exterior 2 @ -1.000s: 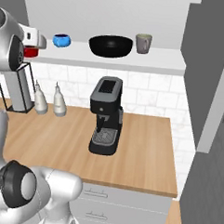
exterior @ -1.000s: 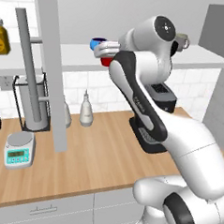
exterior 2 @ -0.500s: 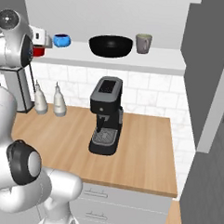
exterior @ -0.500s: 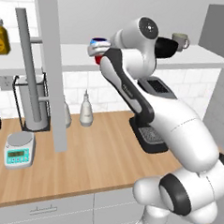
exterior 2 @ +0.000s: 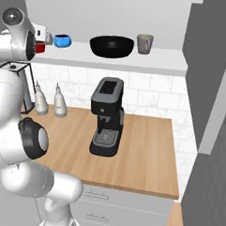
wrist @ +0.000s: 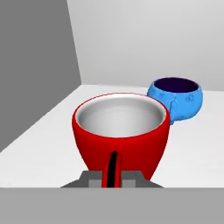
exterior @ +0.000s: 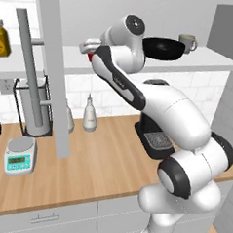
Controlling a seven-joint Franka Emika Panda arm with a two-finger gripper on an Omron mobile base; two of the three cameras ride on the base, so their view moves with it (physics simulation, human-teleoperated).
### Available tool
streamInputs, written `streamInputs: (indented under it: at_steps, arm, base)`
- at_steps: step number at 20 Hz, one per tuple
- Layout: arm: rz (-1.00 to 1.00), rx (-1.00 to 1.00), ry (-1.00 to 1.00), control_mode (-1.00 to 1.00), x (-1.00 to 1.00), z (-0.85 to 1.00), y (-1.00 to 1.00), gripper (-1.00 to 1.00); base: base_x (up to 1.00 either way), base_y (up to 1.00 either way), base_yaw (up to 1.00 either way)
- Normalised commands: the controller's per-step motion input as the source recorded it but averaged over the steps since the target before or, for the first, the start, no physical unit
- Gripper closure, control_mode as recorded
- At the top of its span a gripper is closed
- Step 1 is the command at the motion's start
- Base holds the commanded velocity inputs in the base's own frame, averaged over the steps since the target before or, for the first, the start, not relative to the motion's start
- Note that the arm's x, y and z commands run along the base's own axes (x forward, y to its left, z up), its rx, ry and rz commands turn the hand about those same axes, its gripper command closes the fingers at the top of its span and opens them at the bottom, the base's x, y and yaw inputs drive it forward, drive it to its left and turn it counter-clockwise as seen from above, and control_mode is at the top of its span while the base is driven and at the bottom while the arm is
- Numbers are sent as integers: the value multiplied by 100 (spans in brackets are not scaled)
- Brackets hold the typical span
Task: Gather all objects into one cabinet and sort the glasses and bowls to opposite sides.
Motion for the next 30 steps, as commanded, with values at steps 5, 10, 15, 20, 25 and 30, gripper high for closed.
streamInputs:
  at_steps: [5,10,15,20,25,30]
  arm:
    - [0,0,2,-100,44,0,23,100]
    - [0,0,2,-100,25,-1,8,100]
    - [0,0,0,-100,28,-20,7,100]
    - [0,0,0,-100,19,-37,0,100]
    - [0,0,0,-100,31,-10,0,100]
    - [0,0,0,-100,29,-10,0,100]
  base:
    - [0,0,0]
    - [0,0,0]
    - [0,0,0]
    - [0,0,0]
    - [0,0,0]
    - [0,0,0]
